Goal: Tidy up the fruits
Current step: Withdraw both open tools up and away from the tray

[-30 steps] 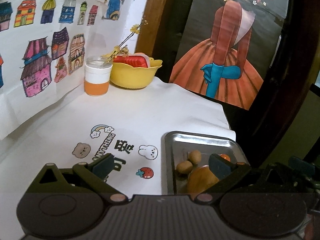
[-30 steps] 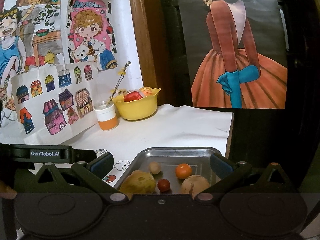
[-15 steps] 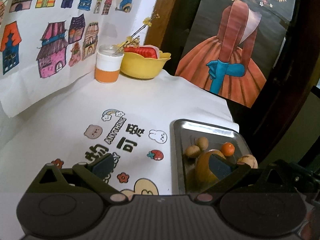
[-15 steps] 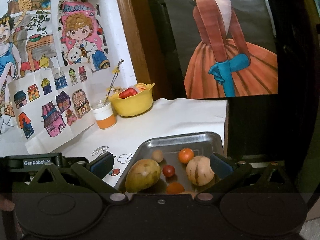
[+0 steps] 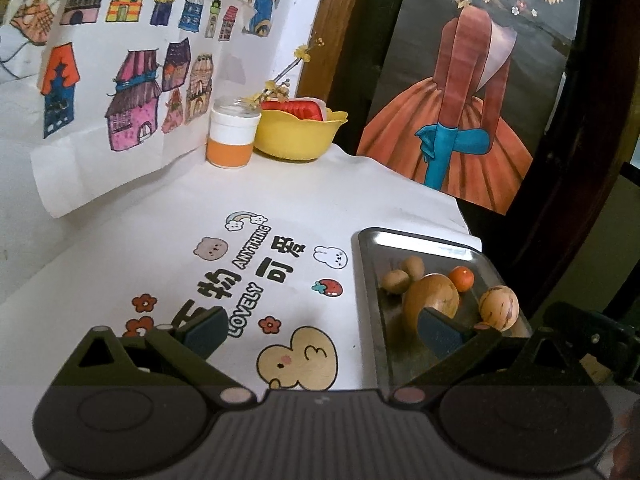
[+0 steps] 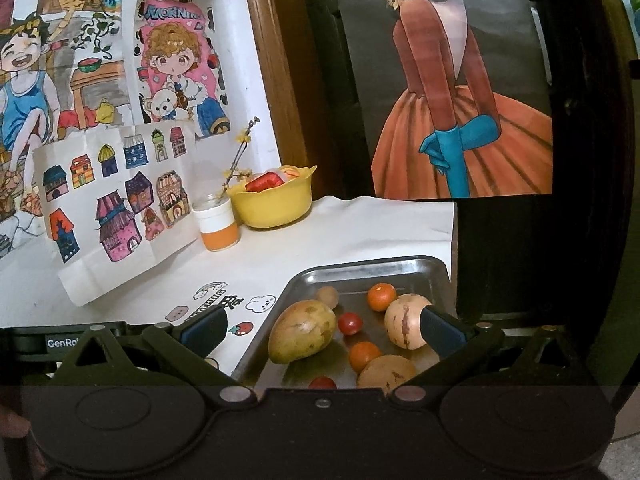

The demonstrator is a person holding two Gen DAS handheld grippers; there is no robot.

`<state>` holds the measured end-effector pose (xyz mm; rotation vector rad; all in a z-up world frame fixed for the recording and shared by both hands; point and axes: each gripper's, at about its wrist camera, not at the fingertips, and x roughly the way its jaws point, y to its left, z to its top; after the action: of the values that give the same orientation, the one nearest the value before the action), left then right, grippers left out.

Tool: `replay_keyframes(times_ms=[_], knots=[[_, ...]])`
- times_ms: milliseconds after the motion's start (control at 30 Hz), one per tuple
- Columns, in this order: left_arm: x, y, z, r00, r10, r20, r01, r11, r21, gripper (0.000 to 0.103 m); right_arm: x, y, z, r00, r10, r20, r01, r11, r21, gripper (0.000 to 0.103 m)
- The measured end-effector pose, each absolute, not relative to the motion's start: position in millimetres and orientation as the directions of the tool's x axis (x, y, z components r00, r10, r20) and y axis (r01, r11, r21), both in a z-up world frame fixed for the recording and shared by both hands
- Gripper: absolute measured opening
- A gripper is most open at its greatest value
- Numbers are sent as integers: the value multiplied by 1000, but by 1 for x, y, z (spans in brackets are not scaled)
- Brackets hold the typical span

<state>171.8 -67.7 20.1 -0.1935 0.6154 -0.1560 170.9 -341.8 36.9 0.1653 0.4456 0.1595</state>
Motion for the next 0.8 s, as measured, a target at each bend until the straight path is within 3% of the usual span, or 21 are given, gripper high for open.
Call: replay_keyframes(times_ms=[800], knots=[[106, -50, 10, 858, -184, -479, 102, 976, -191, 103, 111, -311, 32, 919, 153, -363, -96, 980, 172, 102]])
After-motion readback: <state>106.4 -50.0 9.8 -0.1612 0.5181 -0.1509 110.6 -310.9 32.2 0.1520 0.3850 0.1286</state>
